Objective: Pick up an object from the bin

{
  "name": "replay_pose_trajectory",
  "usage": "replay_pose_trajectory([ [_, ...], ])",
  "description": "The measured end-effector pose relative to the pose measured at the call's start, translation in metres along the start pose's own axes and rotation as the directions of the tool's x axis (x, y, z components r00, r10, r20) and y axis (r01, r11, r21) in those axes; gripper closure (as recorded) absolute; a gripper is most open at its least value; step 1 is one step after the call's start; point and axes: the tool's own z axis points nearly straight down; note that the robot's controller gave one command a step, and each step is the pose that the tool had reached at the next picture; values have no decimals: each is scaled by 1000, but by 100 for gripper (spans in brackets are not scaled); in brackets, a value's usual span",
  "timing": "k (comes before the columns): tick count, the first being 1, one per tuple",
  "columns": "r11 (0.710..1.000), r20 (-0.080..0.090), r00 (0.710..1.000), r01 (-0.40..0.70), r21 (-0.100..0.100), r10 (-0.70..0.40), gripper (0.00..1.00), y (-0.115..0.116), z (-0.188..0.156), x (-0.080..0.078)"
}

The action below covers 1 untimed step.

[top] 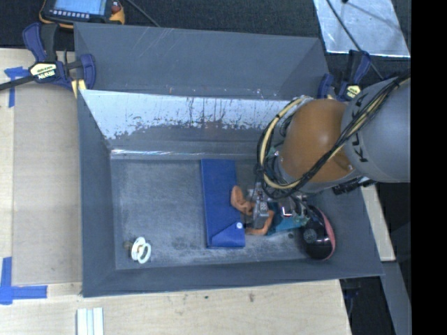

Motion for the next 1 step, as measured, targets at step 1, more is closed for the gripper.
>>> replay_pose_trajectory([
  [1,1000,1,1000,13,5,-13,100,37,-18,-35],
])
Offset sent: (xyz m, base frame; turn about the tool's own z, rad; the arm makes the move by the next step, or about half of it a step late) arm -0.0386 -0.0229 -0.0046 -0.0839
